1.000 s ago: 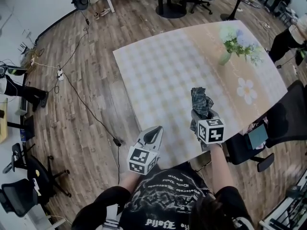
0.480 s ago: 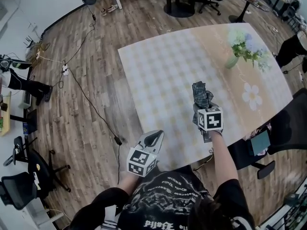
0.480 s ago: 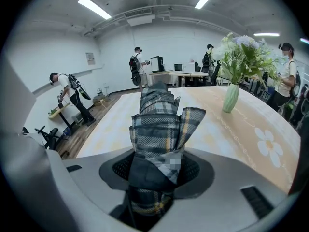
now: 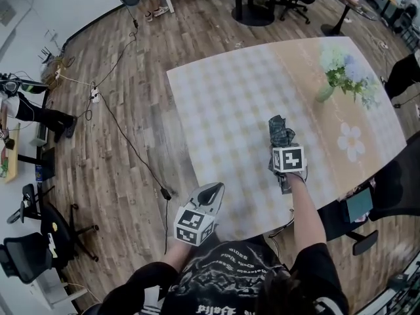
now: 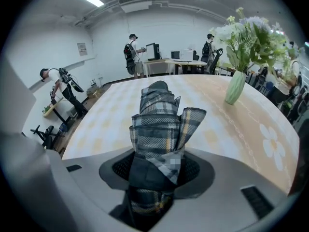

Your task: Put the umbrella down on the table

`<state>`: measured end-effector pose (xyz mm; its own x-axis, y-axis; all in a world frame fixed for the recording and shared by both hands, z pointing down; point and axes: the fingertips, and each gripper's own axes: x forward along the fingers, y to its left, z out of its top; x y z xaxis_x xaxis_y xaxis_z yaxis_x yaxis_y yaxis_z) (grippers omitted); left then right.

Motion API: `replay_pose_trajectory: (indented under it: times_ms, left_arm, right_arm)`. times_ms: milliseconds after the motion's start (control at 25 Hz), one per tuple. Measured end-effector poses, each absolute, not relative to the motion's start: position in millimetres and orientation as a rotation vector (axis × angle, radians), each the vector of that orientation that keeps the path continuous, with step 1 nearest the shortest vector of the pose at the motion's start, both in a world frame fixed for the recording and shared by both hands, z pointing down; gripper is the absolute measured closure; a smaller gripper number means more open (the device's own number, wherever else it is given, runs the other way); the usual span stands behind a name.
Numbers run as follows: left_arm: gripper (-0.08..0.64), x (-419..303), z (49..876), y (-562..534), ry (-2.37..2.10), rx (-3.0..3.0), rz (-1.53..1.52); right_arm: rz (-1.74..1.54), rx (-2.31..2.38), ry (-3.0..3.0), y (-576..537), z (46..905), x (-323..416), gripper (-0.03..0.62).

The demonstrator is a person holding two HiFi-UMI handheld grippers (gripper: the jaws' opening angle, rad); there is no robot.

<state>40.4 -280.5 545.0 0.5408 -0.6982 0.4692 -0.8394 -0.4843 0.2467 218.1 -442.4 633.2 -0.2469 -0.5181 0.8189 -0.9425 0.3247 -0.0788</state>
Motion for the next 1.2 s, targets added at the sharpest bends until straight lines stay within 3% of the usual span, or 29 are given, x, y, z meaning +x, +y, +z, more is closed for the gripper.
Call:
replay_pose_trajectory:
  times_ms: [160, 400, 720, 920, 1200]
  left_arm:
    - [0.54, 19, 556, -275, -1.276, 2.31, 0.434]
    - [0.54, 75, 549, -326, -1.3, 2.28, 0.433]
    - [0.54, 28, 555, -303, -1.286, 2.292, 0.422]
    - [0.54, 32, 553, -303, -1.308, 2.296, 0.416]
    - [0.54, 41, 547, -297, -1.301, 2.305, 0.375]
  right_arm:
    - [0.817, 1.275, -1.846, -431, 655, 208, 0.385]
    - [0.84, 1.249, -1.838, -480, 659, 264, 0.376]
    - [0.849, 1.241, -1.847, -458, 665, 211, 0.359]
    - [0.934, 1.303, -1.907, -461, 654, 216, 0.217]
    - [0.872, 1.377, -2.04, -453, 615, 227, 0.144]
